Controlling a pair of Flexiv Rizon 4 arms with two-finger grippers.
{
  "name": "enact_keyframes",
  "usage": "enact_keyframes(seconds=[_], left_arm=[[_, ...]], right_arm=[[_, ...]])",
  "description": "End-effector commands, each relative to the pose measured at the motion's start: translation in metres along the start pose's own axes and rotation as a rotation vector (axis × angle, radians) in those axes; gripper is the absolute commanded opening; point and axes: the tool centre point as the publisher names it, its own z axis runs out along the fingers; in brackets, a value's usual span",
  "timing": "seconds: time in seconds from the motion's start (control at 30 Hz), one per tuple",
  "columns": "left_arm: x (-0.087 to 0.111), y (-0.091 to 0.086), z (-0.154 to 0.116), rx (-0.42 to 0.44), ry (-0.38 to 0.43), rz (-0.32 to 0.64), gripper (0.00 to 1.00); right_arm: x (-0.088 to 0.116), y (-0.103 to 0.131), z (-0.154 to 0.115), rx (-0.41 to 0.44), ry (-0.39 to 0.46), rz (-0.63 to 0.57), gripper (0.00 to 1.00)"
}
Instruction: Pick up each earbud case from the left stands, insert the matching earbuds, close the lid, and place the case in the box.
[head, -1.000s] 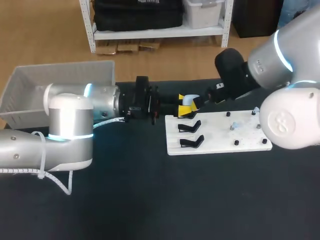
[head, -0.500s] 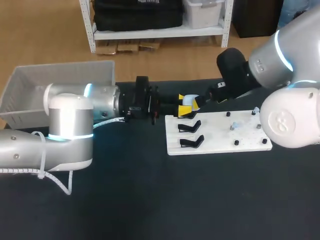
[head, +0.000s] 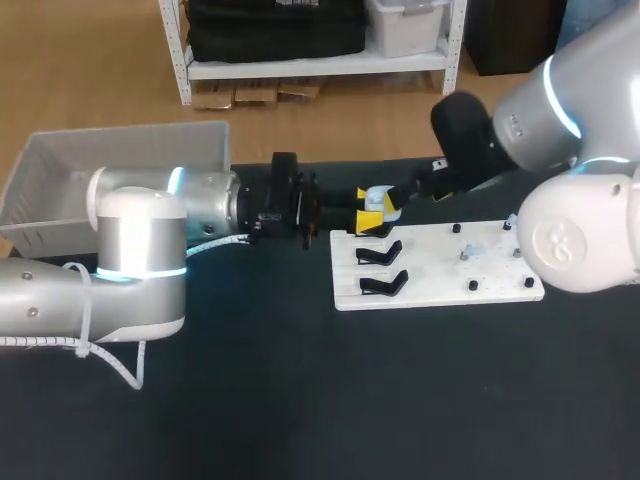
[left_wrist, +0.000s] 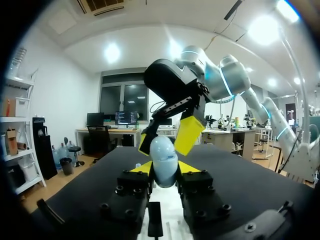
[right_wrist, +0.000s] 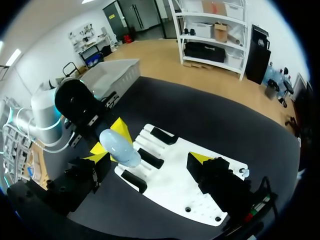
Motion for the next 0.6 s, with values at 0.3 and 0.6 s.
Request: enact_keyframes(seconds=[0.3, 0.6], left_arm=[[0.002, 0.000, 0.001, -0.001, -0.005, 0.004, 0.00], [0.002, 0.000, 0.001, -0.001, -0.005, 0.004, 0.00]], right_arm=[[-0.022, -0.006, -0.019, 0.041, -0.062, 0.000, 1.00], [-0.021, -0.040, -0.059, 0.235, -0.021, -0.127, 1.00]])
